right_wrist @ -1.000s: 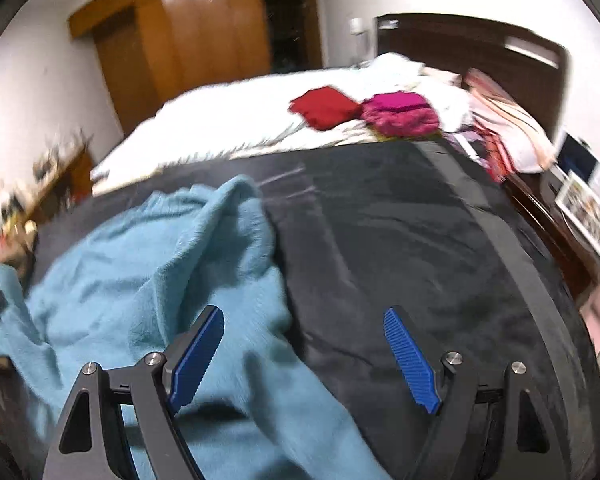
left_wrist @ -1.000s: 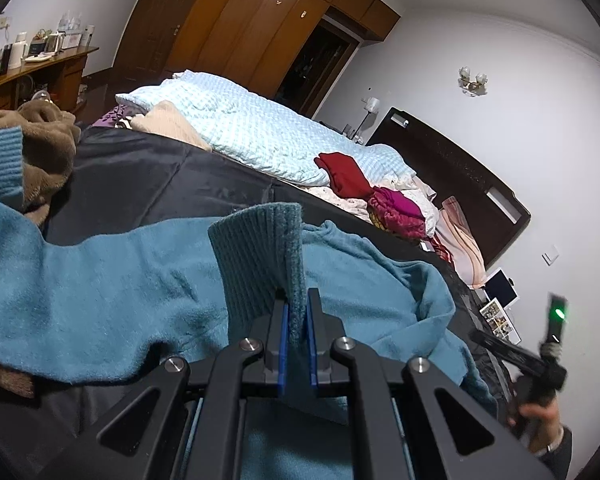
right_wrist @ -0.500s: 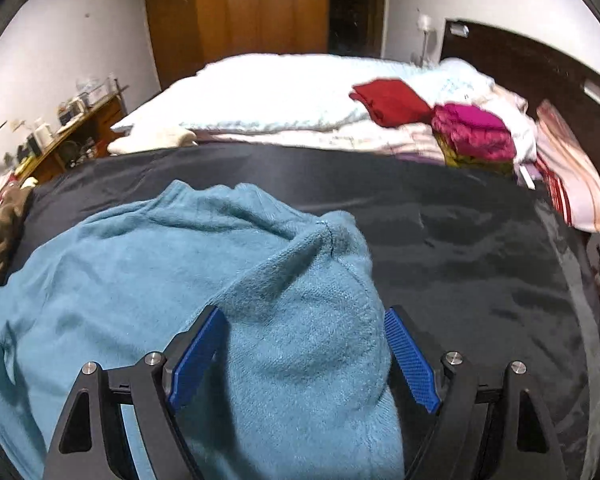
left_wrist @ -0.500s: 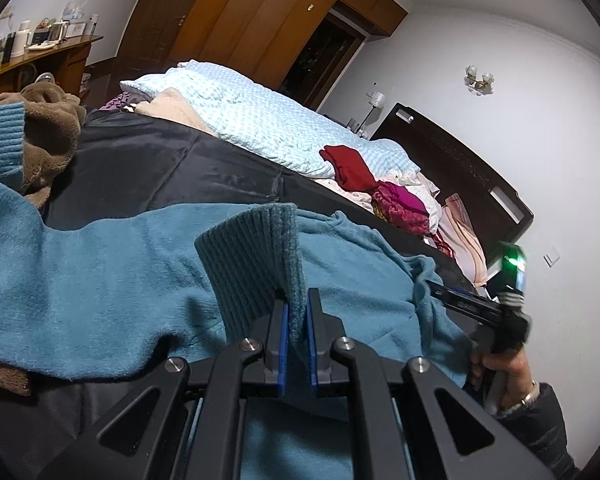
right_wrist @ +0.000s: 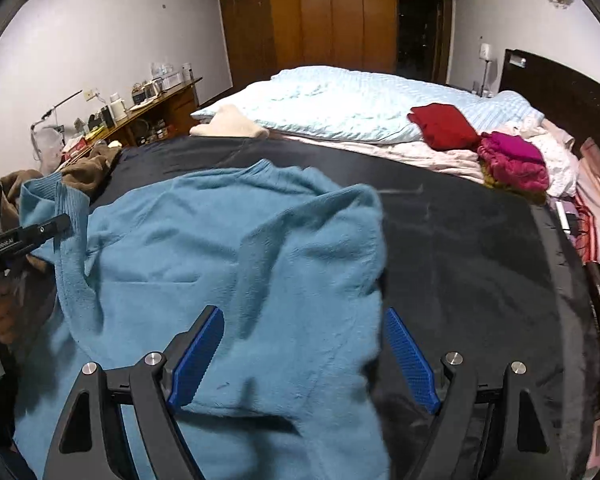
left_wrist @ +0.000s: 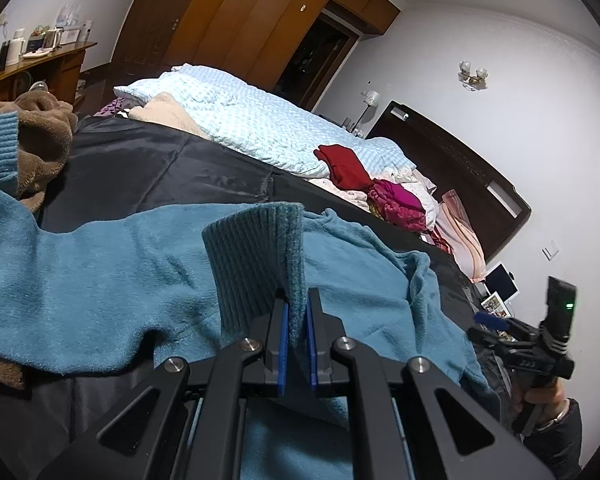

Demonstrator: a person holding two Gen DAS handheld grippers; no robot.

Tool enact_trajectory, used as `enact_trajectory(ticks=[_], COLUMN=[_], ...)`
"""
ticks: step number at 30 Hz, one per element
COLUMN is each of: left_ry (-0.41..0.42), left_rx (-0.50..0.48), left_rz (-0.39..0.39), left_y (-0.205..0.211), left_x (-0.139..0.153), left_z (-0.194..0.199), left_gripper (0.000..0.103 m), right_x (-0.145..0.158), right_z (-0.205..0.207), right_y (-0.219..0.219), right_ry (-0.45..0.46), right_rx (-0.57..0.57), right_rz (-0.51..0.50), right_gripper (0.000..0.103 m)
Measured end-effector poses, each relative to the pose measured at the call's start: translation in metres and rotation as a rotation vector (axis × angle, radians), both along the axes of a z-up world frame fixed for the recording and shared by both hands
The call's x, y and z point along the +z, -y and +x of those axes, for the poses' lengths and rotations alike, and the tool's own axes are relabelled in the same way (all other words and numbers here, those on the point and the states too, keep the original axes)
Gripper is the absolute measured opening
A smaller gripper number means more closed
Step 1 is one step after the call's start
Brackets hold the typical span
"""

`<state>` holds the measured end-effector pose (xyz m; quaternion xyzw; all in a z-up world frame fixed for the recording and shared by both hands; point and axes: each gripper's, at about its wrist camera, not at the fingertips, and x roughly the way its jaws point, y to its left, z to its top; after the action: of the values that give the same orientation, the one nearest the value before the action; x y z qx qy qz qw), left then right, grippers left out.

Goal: Fold clothes
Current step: 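Fold the cuff over the sweater with the left gripper while the right gripper grasps the hem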

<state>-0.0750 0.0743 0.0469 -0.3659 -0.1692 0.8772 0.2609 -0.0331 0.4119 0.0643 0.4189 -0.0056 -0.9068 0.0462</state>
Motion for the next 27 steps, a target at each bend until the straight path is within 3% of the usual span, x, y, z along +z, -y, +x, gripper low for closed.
enact_trajectory(ticks=[3, 6, 8, 10, 12, 13, 18, 20, 24, 26, 27], left_ry=[-0.005, -0.003, -0.003, -0.012, -0.029, -0.039, -0.136, -0.14, -0.053, -0.009, 0.01], left_rx=[0.0, 0.002, -0.001, -0.01, -0.028, -0.04, -0.106, -0.107, -0.077, -0.065, -0.063], left_rz=[-0.006, -0.016, -0.027, -0.041, -0.053, -0.053, -0.04, -0.074, -0.149, -0.181, -0.189], left_y=[-0.001, -0.002, -0.003, -0.008, -0.016, -0.021, -0.052, -0.064, -0.075, -0.076, -0.075], left_x=[0.002, 0.004, 0.006, 0.01, 0.017, 0.021, 0.04, 0.036, 0.005, -0.012, -0.019], left_z=[0.002, 0.001, 0.0, -0.001, -0.003, -0.003, 0.006, 0.003, -0.019, -0.027, -0.029], left_gripper=[0.009, 0.009, 0.009, 0.009, 0.009, 0.009, 0.009, 0.009, 0.009, 0.009, 0.009], right_x=[-0.014, -0.037, -0.047, -0.047, -0.045, -0.04, -0.018, -0.019, -0.034, -0.041, -0.042], right_z=[-0.012, -0.032, -0.041, -0.042, -0.04, -0.036, -0.009, -0.003, -0.012, -0.017, -0.018], right_y=[0.014, 0.032, 0.03, 0.016, 0.001, -0.011, -0.081, -0.097, -0.095, -0.098, -0.1], right_ry=[0.037, 0.091, 0.118, 0.121, 0.11, 0.085, -0.039, -0.035, 0.016, 0.038, 0.037], right_rx=[0.024, 0.013, -0.014, -0.063, -0.118, -0.164, -0.404, -0.404, -0.37, -0.398, -0.418], right_rz=[0.026, 0.173, 0.189, 0.135, 0.077, 0.059, -0.093, -0.142, -0.109, -0.097, -0.087], right_gripper=[0.084, 0.084, 0.072, 0.037, 0.024, 0.022, 0.021, 0.021, 0.023, 0.033, 0.045])
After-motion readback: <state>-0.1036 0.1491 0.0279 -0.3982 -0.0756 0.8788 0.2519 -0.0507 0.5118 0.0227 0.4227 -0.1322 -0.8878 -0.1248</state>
